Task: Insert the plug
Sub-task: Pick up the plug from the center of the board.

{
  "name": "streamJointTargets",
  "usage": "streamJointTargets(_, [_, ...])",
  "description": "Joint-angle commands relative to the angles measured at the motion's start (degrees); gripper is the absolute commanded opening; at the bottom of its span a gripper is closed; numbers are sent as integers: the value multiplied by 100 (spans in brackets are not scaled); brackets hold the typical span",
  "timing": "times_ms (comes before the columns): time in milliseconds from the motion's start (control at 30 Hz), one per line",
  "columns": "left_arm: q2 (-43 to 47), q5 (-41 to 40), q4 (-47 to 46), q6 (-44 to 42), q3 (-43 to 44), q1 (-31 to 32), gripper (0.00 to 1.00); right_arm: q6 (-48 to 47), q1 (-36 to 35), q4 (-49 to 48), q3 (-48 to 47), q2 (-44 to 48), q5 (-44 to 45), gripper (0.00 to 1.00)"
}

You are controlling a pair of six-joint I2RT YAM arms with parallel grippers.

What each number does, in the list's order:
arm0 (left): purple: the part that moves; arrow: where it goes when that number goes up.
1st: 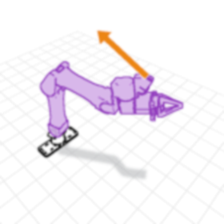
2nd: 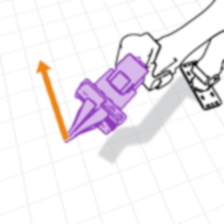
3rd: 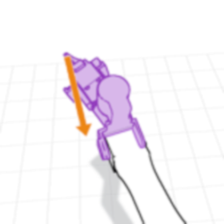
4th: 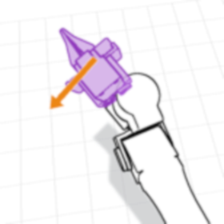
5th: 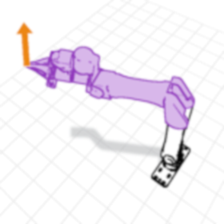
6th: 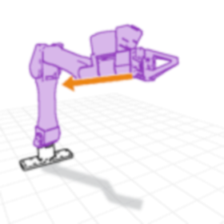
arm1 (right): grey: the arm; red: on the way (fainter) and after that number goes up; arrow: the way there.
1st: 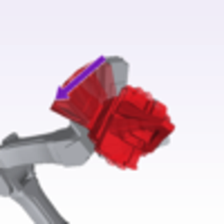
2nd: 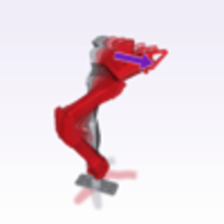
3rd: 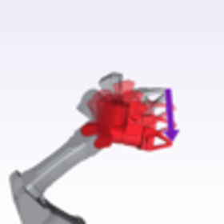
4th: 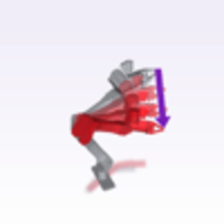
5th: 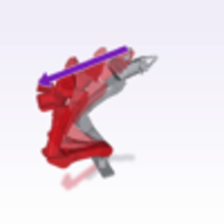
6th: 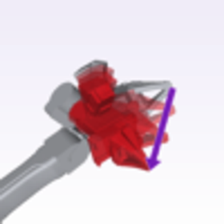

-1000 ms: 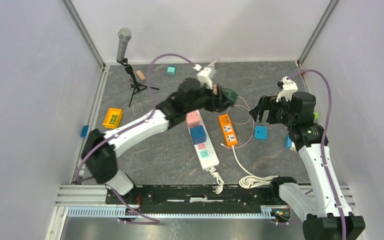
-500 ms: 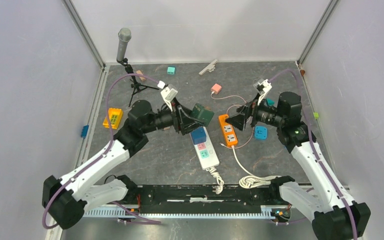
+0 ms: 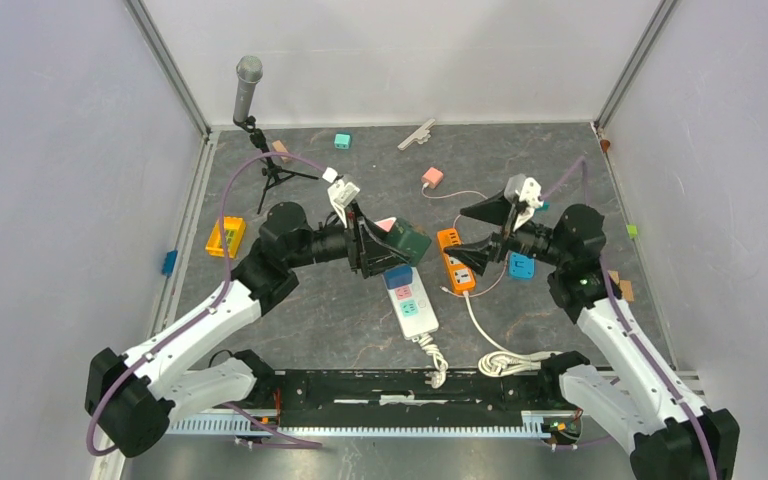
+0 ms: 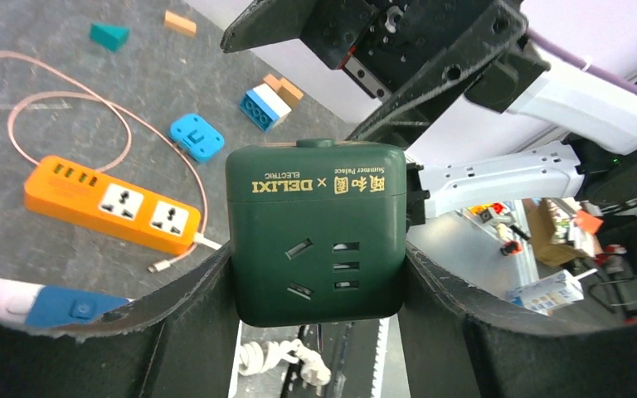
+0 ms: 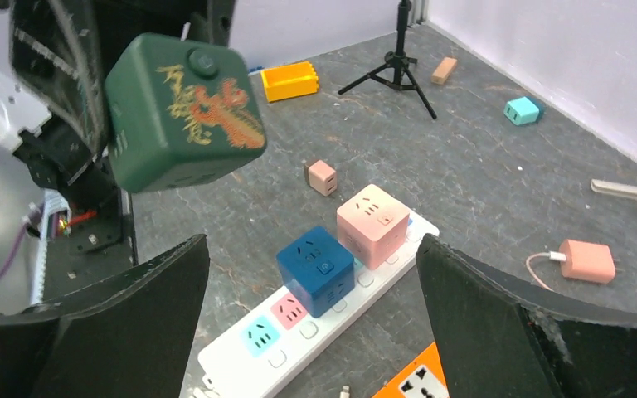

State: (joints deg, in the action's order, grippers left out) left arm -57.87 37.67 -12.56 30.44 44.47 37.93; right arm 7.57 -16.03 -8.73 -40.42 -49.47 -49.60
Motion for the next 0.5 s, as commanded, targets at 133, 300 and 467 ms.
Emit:
streamJointTargets(133, [-334, 1187, -324, 814, 139, -84, 42, -2, -73, -4428, 1690, 290, -1304, 98])
streamJointTargets(300, [-343, 2117, -193, 846, 267, -89, 44, -396, -239, -6333, 2076, 271, -2235, 98])
streamJointTargets(467, [-298, 2608, 684, 415, 472, -85, 45, -251, -537, -7005, 1787, -18, -2904, 98])
